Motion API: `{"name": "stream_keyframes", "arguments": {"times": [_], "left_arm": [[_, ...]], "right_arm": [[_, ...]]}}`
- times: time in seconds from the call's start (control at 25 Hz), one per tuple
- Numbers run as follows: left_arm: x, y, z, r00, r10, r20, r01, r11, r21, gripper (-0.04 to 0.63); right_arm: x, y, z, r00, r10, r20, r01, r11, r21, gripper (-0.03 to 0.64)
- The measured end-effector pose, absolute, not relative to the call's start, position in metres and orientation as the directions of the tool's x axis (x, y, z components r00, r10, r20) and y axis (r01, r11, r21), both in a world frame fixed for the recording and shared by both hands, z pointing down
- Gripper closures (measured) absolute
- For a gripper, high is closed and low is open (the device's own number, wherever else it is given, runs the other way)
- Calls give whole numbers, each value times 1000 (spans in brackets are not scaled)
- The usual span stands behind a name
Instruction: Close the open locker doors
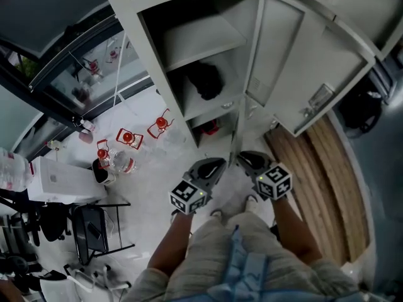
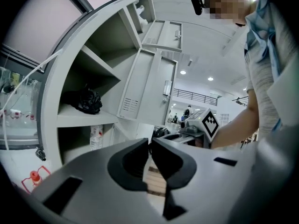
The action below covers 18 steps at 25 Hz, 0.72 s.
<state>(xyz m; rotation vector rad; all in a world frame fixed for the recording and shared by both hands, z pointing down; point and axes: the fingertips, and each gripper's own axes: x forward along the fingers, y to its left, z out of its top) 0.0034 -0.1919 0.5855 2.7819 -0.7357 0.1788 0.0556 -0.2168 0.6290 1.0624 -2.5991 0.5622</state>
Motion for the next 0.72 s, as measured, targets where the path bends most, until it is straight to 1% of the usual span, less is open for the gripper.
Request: {"name": "stream_keyframes", "arguments": {"times": [0.44, 0.72], "left_arm": [[-40, -196, 591, 826, -524, 206, -561, -801, 210, 591], [-61, -213, 597, 796, -557, 235, -601, -774, 201, 591]], "right_arm": [[6, -237, 634, -695, -593, 407, -706, 671, -227, 557], [-28, -255, 633, -731, -551, 402, -660, 720, -213, 557]]}}
